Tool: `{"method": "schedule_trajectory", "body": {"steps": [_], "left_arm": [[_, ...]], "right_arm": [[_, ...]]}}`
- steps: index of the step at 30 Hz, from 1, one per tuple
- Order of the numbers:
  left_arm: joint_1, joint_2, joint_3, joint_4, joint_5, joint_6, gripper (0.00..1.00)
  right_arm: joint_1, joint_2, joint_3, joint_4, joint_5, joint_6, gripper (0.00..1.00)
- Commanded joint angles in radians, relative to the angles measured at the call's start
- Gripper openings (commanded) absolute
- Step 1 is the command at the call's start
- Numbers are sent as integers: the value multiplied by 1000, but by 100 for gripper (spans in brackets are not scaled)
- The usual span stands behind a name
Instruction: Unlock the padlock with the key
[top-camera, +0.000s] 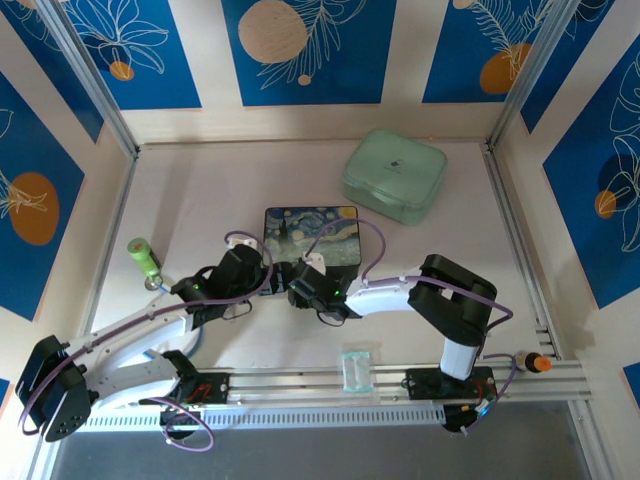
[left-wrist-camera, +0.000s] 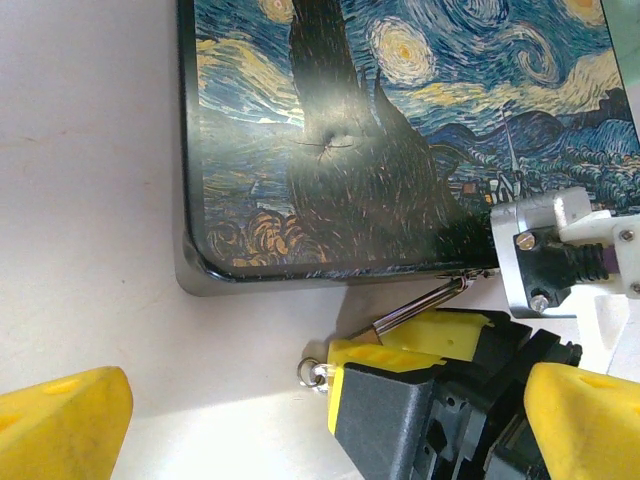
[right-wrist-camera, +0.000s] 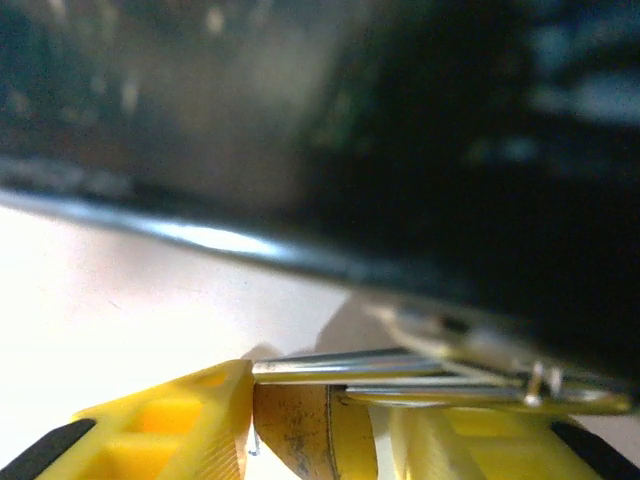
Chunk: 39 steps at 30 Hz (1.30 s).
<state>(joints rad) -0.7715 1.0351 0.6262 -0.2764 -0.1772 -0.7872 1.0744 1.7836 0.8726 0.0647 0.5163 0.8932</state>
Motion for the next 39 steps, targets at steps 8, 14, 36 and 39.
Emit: {"method": "schedule_trajectory", "body": {"steps": [8,14,36,39], "left_arm": [[9,-1,31,5,-28,44,100],[10,34,87,-8,-66,138,100],[6,438,403,-135,13,1157,82],[8,522,439,-168,8,1190,80]], "right_arm": [[-14,-41,-155,82,-102,57,28],[-38,-74,-233,180,-160,53,18],[-132,0,-458,616,-390,153,15],[-140,26,-478,678,-399,181,15]]}}
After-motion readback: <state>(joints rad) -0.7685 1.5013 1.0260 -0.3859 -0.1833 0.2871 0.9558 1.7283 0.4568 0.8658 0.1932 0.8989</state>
